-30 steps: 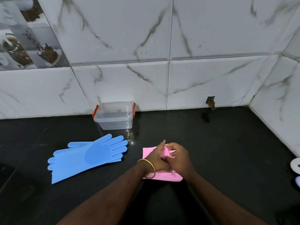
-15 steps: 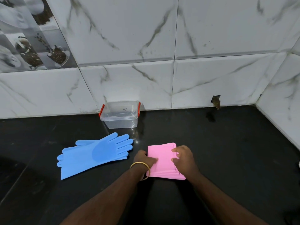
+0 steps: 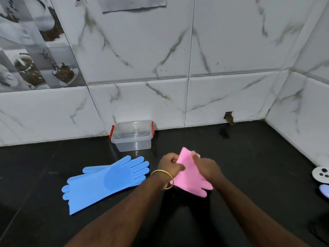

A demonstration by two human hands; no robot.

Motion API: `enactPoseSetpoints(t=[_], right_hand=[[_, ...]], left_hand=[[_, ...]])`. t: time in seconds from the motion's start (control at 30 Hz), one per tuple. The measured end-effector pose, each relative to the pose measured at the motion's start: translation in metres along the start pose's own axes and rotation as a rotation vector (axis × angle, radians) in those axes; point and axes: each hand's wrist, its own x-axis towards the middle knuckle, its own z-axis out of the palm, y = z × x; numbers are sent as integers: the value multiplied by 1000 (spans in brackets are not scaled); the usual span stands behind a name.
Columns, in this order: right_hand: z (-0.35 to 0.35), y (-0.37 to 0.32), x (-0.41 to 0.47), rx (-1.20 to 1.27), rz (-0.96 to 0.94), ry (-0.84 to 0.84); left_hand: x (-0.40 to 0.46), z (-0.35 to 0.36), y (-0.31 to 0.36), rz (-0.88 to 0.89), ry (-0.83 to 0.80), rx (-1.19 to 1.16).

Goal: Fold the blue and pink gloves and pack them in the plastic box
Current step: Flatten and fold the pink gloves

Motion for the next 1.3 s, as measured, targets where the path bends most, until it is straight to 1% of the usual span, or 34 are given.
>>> enactPoseSetpoints(t=[0.03,0.07,0.13,0.17,0.23,0.3,0.37,0.4,0.43,0.47,0.5,0.53,0.57,0.6,0.63,0.67,0.7,0.77,0.87,1.0,1.1,1.2,1.3], right_hand=[[-4,-11,-7,263,76,-59],[-9,-21,-12,469,128,-122],[-17,-38,-20,673,173,-213],[-19,-46,-24,734,185,-251],[-20,-59,-29,804,216,-292],[-12,-69,-33,814,228,-260],[-2,-74,-36,815,207,-199],[3,-74,-36,825,196,-177],[8,-75,-38,839,190,-163],[12,-76,-40,854,190,-151],[15,-76,-42,866,194,-141],[18,-74,-43,875,202,-135],[20,-72,-45,886,211,-138],[21,-69,-47,900,219,-143],[23,-65,-48,915,225,-150],[23,-61,-49,928,229,-159],[23,-57,-50,940,233,-170],[22,-50,-52,953,245,-192],[18,-40,-52,942,255,-202],[9,-37,-41,852,239,-180],[-4,-52,-22,757,180,-164],[-18,-62,2,723,68,-103],[-16,-51,15,712,-5,-20]], left_hand=[[-4,-5,10,118,-6,57],[-8,-10,19,242,-24,130],[-18,-25,30,493,-70,264],[-21,-33,31,584,-83,319],[-27,-46,31,692,-76,390],[-32,-63,28,759,-60,390],[-35,-81,19,786,-96,342],[-37,-88,14,761,-117,296],[-41,-95,8,691,-122,219],[-45,-100,2,568,-105,111],[-48,-103,-2,398,-79,-10],[-49,-106,-7,177,-60,-123],[-49,-109,-12,-94,-78,-223],[-47,-111,-17,-374,-160,-320],[-47,-113,-22,-611,-275,-445],[-47,-114,-27,-775,-382,-579],[-48,-114,-31,-851,-465,-700],[-47,-110,-39,-847,-532,-871],[-43,-102,-39,-779,-474,-963],[-30,-91,-27,-697,-373,-848],[-14,-85,1,-522,-261,-740],[2,-79,22,-312,-151,-766],[8,-66,16,-226,-80,-821]])
